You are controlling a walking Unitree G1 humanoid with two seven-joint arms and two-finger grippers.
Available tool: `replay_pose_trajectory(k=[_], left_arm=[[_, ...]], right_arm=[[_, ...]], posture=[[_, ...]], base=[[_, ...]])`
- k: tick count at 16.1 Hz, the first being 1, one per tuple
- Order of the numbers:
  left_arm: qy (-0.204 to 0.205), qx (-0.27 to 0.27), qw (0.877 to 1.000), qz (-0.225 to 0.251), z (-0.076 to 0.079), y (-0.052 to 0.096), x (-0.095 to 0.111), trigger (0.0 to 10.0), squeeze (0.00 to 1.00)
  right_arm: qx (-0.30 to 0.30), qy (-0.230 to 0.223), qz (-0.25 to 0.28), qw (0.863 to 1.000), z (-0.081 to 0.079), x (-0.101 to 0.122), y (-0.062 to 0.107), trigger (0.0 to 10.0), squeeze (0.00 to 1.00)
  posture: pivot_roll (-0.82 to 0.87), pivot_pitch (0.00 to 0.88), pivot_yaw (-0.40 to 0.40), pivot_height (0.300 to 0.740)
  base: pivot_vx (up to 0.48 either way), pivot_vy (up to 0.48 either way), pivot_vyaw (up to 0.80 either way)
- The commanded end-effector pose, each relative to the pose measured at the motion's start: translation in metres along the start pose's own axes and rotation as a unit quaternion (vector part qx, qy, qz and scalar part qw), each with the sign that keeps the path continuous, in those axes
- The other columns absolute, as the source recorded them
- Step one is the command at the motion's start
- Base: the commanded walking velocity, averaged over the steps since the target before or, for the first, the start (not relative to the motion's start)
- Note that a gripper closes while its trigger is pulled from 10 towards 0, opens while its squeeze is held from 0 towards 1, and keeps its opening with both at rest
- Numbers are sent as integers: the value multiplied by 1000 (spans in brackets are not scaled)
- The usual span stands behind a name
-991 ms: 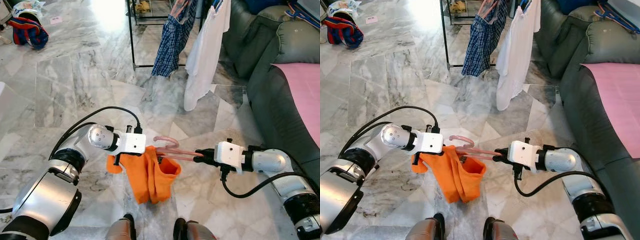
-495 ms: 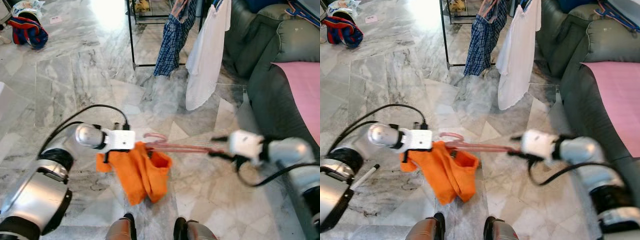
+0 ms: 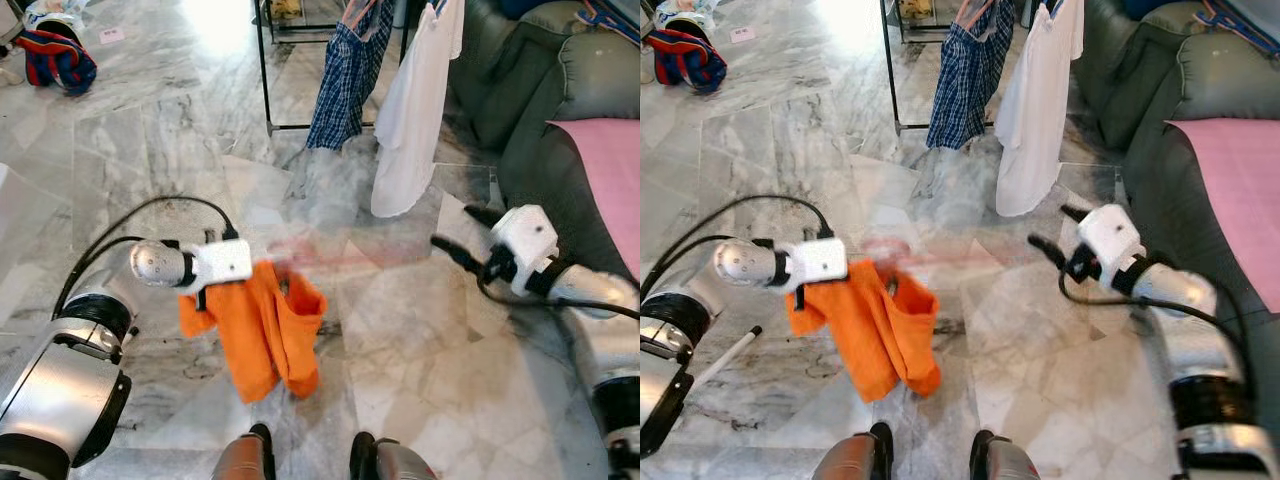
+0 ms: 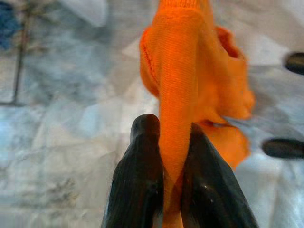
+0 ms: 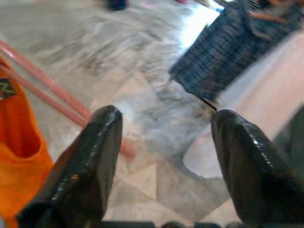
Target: Hang hanger
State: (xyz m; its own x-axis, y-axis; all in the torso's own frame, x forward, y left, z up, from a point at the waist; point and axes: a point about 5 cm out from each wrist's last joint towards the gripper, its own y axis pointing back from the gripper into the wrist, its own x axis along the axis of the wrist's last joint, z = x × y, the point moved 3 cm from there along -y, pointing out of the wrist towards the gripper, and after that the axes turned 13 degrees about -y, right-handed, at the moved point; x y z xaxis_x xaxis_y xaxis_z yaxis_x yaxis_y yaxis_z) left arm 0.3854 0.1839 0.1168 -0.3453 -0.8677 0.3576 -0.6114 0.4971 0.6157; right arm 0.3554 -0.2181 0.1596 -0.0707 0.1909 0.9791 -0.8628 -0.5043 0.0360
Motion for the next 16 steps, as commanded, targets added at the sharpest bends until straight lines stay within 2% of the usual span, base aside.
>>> replay_pose_trajectory(k=[1, 2, 3, 4, 5, 6, 7, 8, 9, 10, 11, 12, 13, 15, 16], left_arm=[[41, 48, 998, 0, -10, 6, -6, 0, 0], [47, 55, 997, 3, -12, 7, -5, 0, 0], [53, 61, 997, 7, -13, 7, -5, 0, 0], [55, 65, 996, 8, -14, 8, -5, 0, 0], [54, 68, 996, 11, -16, 9, -4, 0, 0], [59, 78, 995, 16, -21, 10, -3, 0, 0], [63, 86, 994, 38, -29, 11, 5, 0, 0], [65, 87, 993, 52, -32, 10, 10, 0, 0], [66, 85, 991, 78, -36, 10, 19, 0, 0], [68, 83, 988, 110, -39, 9, 30, 0, 0], [58, 77, 986, 137, -41, 9, 40, 0, 0], [52, 71, 982, 165, -41, 7, 51, 0, 0], [49, 67, 978, 191, -40, 5, 61, 0, 0], [50, 61, 972, 220, -37, 2, 72, 0, 0], [45, 54, 970, 234, -35, 1, 78, 0, 0]], right_arm=[[-63, -42, 20, 997, 4, -4, 2, 10000, 1000], [-82, -54, 22, 995, 4, -7, 1, 10000, 843], [-111, -69, 10, 991, 3, -15, -1, 10000, 0], [-122, -105, 9, 987, -3, -24, -4, 10000, 0], [-130, -149, 20, 980, -8, -29, -5, 10000, 416], [-148, -185, 19, 971, -12, -34, -9, 10000, 1000], [-137, -210, 21, 968, -22, -39, -15, 10000, 1000], [-139, -225, 22, 964, -26, -42, -18, 10000, 1000], [-150, -227, 23, 962, -30, -43, -22, 10000, 584], [-124, -247, -10, 961, -43, -49, -28, 10000, 0], [-97, -270, -1, 958, -53, -49, -33, 10000, 0], [-98, -315, -15, 944, -58, -56, -38, 10000, 0], [-103, -325, -43, 939, -62, -65, -43, 10000, 0], [-100, -330, -57, 937, -68, -67, -51, 10000, 0], [-98, -321, -61, 940, -70, -66, -55, 10000, 0]], posture=[[-9, 268, 20, 740], [-7, 270, 20, 740], [-5, 272, 23, 740], [-3, 271, 23, 740], [2, 271, 23, 740], [3, 271, 22, 740], [8, 274, 17, 740], [10, 275, 16, 740], [14, 277, 14, 740], [16, 276, 11, 740], [18, 280, 10, 740], [24, 283, 5, 740], [25, 285, 2, 740], [30, 287, 0, 740], [30, 288, -2, 740]], base=[[0, 0, 0], [0, 0, 0], [0, 0, 0], [0, 0, 0], [0, 0, 0], [0, 0, 0], [0, 0, 0], [0, 0, 0], [0, 0, 0], [0, 0, 0], [0, 0, 0], [0, 0, 0], [0, 0, 0], [0, 0, 0], [0, 0, 0]])
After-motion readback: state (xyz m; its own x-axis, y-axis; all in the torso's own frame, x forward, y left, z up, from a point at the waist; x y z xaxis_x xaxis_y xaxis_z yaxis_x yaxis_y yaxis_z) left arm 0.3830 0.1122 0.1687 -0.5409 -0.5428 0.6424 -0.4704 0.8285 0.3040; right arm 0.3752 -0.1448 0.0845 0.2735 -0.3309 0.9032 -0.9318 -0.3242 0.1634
